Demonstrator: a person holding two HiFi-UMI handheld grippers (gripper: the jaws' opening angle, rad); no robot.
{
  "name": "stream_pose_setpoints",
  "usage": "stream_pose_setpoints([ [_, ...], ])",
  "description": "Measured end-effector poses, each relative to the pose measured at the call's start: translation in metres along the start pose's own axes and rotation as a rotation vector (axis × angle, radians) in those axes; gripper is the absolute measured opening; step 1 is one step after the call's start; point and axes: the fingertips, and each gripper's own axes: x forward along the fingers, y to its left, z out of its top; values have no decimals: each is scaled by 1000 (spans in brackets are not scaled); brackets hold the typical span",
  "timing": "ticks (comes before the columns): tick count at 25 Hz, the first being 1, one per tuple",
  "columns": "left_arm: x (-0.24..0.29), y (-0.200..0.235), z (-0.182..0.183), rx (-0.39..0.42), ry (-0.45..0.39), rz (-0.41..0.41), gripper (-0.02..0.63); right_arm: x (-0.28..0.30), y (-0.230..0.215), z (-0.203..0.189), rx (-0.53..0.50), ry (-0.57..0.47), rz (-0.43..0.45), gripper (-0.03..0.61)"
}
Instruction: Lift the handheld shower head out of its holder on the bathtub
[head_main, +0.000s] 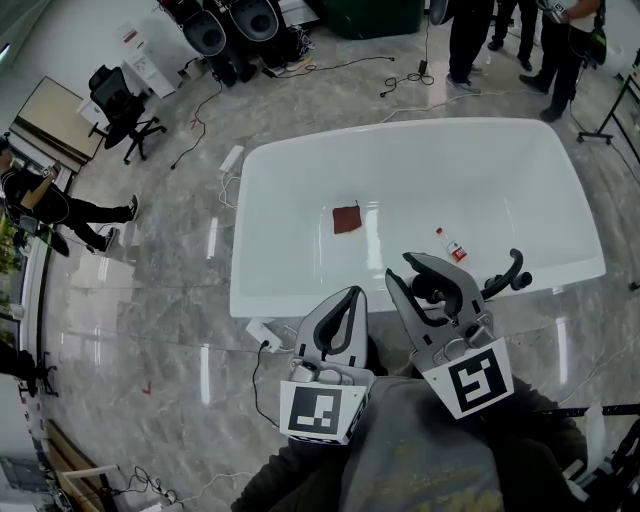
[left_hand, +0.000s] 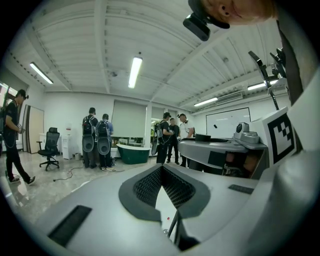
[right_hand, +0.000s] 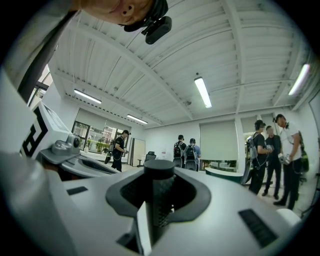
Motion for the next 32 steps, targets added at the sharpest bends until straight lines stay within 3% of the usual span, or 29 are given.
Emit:
stream_pose_setpoints([
  [21, -44, -58, 9, 16, -42, 93, 3, -71, 13, 36, -39, -80, 100, 103],
  [32, -80, -59, 2, 5, -15, 6, 3, -99, 58, 57, -64, -91, 31, 103],
])
